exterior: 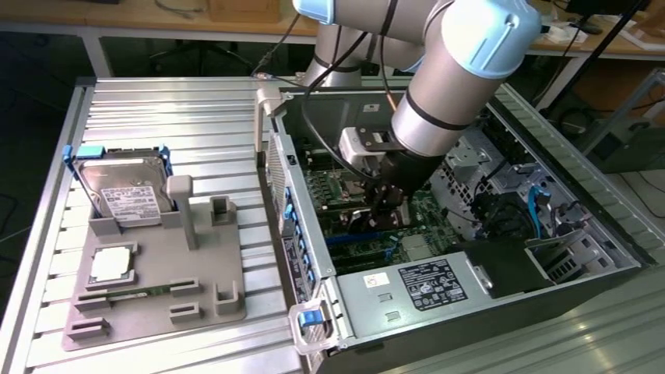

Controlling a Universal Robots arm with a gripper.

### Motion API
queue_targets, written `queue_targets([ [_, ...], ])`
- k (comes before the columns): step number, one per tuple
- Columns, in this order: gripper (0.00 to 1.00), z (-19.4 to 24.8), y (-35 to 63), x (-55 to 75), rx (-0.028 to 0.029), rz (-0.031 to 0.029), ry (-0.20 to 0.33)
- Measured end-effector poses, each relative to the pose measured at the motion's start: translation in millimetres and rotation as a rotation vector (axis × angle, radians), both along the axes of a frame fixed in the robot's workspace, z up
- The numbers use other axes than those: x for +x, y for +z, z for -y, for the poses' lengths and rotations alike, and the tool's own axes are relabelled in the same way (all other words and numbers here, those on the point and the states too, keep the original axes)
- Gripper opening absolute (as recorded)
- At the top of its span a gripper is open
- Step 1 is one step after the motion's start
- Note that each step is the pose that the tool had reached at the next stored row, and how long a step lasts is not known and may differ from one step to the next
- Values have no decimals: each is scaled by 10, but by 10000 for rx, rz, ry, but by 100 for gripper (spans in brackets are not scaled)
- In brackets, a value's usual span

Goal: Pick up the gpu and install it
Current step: 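Insert the gpu into the slot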

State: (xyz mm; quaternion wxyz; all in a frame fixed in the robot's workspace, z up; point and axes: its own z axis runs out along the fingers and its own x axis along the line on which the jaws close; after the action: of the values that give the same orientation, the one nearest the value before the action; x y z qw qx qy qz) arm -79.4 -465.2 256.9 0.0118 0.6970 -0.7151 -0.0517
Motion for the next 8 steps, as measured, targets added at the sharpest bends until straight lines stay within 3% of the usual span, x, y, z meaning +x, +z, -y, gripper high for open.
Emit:
queue_targets([
  [8, 27, 8, -8, 1, 2, 0, 28],
])
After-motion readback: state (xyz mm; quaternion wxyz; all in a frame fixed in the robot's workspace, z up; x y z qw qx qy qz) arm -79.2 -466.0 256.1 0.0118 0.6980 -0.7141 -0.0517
